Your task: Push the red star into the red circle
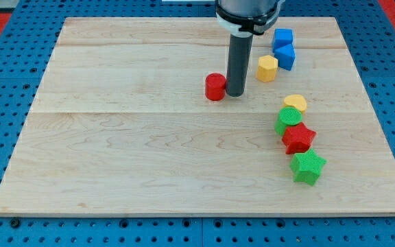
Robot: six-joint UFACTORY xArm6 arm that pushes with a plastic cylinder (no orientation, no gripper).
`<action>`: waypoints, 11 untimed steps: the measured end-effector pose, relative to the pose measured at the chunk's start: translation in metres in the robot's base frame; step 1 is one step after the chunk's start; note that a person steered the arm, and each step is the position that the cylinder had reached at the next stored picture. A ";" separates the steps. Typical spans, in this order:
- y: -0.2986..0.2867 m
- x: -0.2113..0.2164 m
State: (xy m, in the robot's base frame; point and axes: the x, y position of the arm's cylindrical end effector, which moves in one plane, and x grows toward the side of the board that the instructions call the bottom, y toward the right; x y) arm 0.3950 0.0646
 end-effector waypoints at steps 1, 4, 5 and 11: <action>-0.031 -0.006; 0.241 0.002; 0.244 0.008; 0.173 0.113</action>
State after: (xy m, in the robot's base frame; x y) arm 0.5080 0.2379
